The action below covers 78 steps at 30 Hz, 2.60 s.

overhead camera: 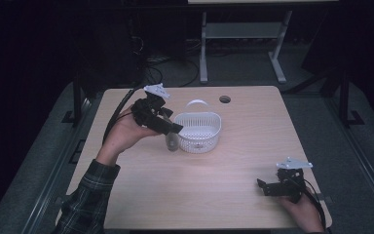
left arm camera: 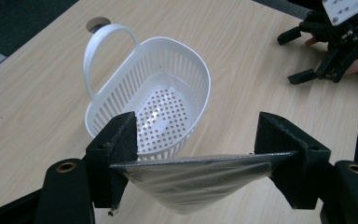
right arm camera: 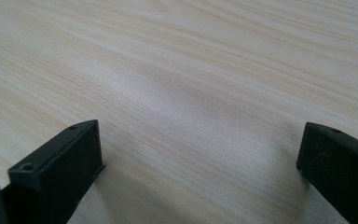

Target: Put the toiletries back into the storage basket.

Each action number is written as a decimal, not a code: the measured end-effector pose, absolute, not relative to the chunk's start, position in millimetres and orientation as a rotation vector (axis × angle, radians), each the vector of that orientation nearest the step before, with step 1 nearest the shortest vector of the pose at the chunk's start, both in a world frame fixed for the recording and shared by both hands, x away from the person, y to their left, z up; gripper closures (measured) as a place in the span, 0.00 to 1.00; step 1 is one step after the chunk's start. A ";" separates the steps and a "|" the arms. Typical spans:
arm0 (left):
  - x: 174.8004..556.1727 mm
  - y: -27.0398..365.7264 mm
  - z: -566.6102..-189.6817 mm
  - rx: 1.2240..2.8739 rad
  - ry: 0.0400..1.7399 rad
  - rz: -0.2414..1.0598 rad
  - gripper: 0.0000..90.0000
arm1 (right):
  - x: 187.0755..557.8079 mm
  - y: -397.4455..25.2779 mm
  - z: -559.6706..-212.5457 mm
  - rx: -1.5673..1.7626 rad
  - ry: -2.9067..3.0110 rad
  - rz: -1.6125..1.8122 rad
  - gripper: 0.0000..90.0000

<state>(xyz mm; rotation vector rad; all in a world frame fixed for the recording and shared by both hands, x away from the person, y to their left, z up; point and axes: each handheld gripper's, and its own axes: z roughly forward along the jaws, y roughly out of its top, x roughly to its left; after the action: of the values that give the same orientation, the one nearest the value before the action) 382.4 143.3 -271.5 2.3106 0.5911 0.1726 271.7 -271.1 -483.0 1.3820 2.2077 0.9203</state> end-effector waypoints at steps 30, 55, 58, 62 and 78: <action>406.7 126.0 -251.1 2.287 0.591 0.215 0.33 | 271.7 -271.1 -483.0 1.382 2.208 0.920 0.00; 430.4 109.9 -271.0 2.272 0.587 0.259 0.33 | 271.7 -271.2 -483.0 1.382 2.208 0.921 0.00; 432.7 109.6 -275.0 2.279 0.589 0.257 0.33 | 271.7 -271.2 -483.0 1.382 2.209 0.921 0.00; 435.3 109.3 -279.6 2.286 0.590 0.258 0.33 | 271.7 -271.2 -483.0 1.382 2.209 0.921 0.00; 439.7 105.9 -297.6 2.292 0.606 0.265 0.33 | 271.7 -271.2 -483.1 1.381 2.208 0.920 0.00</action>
<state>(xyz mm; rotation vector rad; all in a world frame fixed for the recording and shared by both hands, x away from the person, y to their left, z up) 439.7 105.9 -297.6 2.2923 0.6059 0.2649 271.7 -271.2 -483.1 1.3810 2.2084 0.9200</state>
